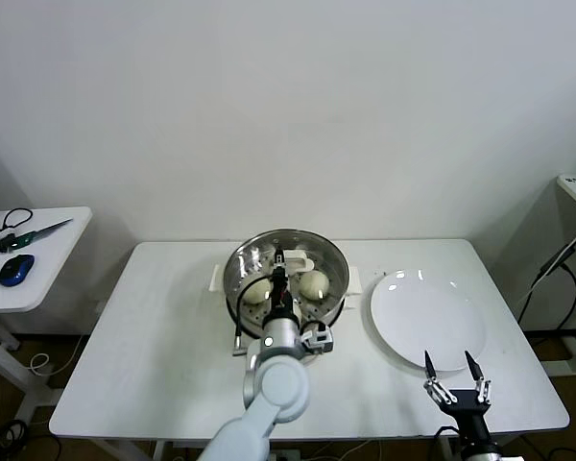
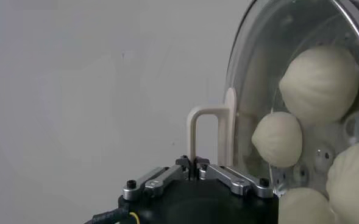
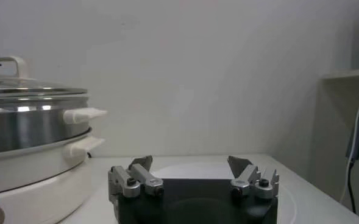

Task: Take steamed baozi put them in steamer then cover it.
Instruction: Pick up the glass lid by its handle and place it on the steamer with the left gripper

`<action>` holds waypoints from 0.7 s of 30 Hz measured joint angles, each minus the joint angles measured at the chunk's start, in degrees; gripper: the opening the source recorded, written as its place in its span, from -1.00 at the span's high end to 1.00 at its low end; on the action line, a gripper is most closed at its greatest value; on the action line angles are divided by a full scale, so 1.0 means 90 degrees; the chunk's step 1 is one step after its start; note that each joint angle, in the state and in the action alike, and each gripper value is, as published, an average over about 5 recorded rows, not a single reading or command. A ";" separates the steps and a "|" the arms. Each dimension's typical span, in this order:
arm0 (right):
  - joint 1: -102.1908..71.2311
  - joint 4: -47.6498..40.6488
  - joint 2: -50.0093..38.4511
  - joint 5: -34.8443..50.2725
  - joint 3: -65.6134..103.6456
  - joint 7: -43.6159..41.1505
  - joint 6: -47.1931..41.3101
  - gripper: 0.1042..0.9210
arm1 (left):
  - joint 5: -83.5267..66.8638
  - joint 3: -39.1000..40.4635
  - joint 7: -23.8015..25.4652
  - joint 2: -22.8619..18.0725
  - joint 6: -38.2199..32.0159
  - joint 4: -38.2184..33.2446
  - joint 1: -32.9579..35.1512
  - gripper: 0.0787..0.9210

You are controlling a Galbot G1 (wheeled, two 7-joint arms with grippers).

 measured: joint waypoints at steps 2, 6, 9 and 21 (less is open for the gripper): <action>-0.0010 0.0000 0.0013 -0.0003 -0.0006 -0.0001 0.0009 -0.76 | 0.0001 -0.0003 -0.0029 0.0000 -0.0002 0.0046 -0.0023 0.86; -0.0024 0.0008 0.0038 -0.0012 -0.0013 -0.0008 0.0033 -0.76 | 0.0016 -0.0021 -0.0083 0.0000 -0.0023 0.0127 -0.0050 0.86; -0.0028 0.0020 0.0061 -0.0026 -0.0018 -0.0012 0.0048 -0.76 | 0.0044 -0.0046 -0.0101 0.0007 -0.0051 0.0189 -0.0054 0.86; -0.0021 0.0040 0.0124 -0.0077 -0.0058 -0.0025 0.0042 -0.76 | -0.0039 -0.0016 -0.0059 0.0096 -0.0040 0.0155 -0.0040 0.66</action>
